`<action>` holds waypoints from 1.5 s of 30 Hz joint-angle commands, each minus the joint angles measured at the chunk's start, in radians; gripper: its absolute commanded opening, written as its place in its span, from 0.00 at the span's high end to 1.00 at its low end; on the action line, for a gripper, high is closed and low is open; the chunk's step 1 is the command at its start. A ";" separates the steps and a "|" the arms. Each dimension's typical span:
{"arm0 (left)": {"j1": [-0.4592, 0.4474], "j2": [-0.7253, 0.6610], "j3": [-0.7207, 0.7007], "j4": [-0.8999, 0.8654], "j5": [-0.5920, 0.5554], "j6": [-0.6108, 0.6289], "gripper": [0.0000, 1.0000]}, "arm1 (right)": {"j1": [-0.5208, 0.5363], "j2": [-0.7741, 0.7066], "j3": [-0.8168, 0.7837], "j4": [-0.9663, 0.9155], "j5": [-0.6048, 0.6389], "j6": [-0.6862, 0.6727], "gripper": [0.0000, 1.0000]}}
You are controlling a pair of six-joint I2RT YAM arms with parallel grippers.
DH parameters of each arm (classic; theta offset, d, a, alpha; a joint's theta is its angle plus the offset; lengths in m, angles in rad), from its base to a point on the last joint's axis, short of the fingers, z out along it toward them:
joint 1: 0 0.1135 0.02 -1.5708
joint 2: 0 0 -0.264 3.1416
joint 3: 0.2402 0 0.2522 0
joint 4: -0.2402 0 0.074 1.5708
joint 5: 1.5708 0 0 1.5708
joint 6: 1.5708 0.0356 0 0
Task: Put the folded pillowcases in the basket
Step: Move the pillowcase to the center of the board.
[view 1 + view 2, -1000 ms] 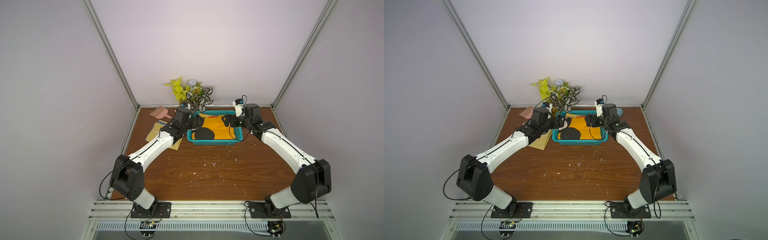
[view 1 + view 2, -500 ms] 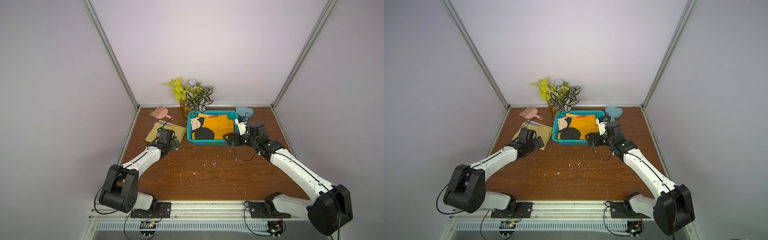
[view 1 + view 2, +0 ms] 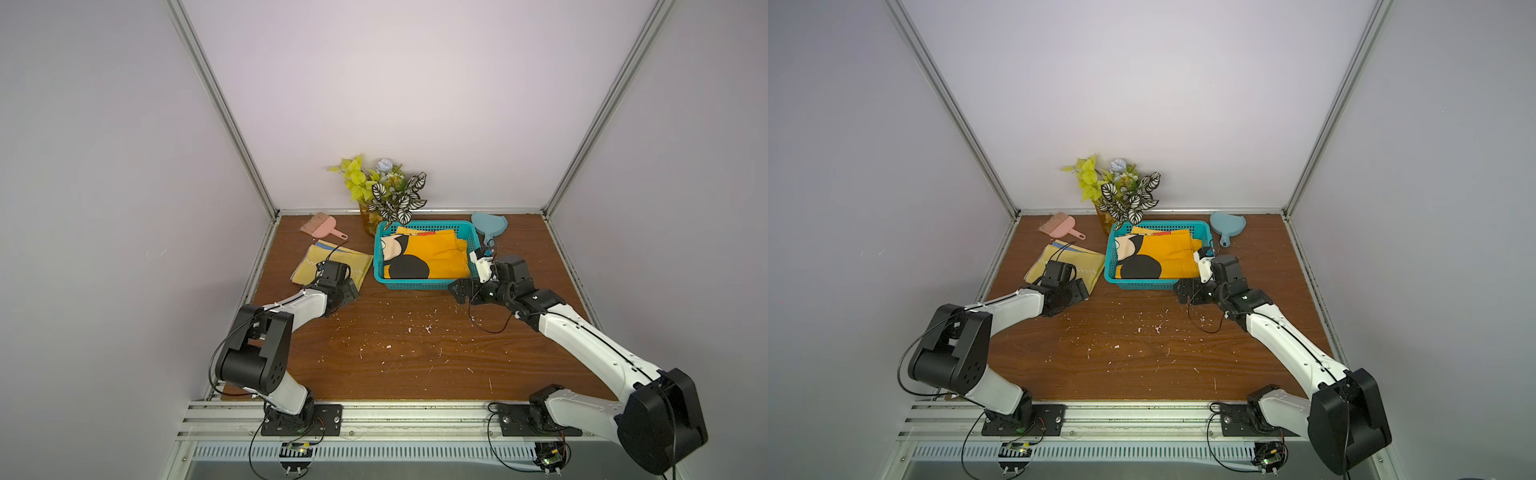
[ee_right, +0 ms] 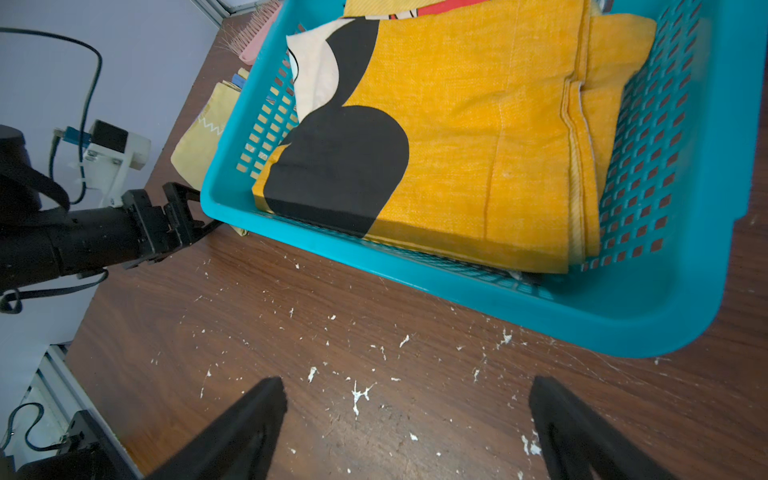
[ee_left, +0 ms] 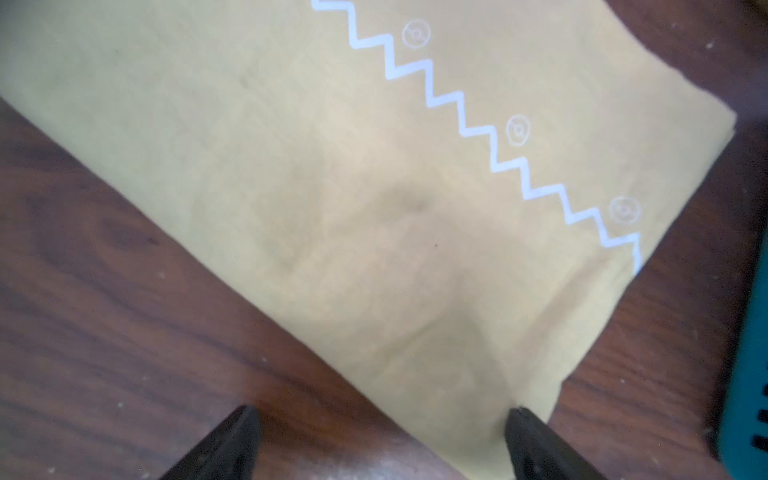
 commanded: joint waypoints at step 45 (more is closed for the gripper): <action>-0.401 -0.847 -0.501 -0.241 0.196 -0.327 1.00 | 0.005 -0.083 -0.096 0.015 -0.095 0.075 0.01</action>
